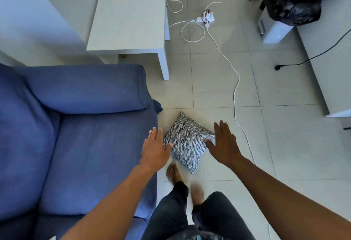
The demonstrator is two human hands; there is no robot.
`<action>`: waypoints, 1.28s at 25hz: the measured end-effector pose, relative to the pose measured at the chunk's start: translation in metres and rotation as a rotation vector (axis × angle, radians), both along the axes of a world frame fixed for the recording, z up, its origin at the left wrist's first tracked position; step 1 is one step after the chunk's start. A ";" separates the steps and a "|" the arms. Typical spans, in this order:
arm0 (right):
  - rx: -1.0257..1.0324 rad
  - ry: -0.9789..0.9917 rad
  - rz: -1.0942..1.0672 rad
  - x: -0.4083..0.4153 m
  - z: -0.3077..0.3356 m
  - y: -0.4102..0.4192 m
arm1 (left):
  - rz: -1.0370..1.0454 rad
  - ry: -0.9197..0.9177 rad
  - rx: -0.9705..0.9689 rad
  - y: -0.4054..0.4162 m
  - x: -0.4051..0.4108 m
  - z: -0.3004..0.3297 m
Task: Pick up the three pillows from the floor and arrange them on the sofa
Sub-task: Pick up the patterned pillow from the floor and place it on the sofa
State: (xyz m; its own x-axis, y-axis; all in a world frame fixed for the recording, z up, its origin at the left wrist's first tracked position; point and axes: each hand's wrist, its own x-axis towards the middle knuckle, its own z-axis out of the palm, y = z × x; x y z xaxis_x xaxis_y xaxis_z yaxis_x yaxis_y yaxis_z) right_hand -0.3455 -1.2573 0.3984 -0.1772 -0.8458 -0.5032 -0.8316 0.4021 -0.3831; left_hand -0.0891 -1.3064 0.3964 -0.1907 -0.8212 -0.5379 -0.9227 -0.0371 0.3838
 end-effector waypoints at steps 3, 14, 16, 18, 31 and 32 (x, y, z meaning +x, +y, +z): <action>0.050 -0.053 -0.078 -0.009 -0.037 -0.025 | -0.028 -0.012 0.073 -0.037 -0.012 -0.030; 0.282 -0.166 -0.150 -0.033 -0.324 -0.075 | 0.136 -0.090 0.285 -0.136 -0.075 -0.294; 0.272 -0.154 -0.169 -0.044 -0.389 -0.084 | 0.148 -0.103 0.297 -0.146 -0.084 -0.358; 0.298 -0.153 -0.169 -0.051 -0.452 -0.087 | 0.175 -0.121 0.319 -0.154 -0.089 -0.422; 0.302 -0.729 -1.280 -0.051 -0.598 -0.084 | 0.763 0.155 0.600 -0.157 -0.080 -0.592; 0.249 -0.721 -1.276 -0.053 -0.584 -0.089 | 0.779 0.169 0.577 -0.154 -0.082 -0.579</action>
State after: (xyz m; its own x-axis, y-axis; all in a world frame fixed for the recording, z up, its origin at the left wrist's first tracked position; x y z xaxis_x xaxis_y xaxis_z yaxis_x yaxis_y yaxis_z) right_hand -0.3990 -1.3459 -0.1853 -0.3703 -0.1964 -0.9079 0.4585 0.8114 -0.3626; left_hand -0.1707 -1.4603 -0.1826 0.1816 -0.3694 -0.9114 -0.4951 -0.8351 0.2398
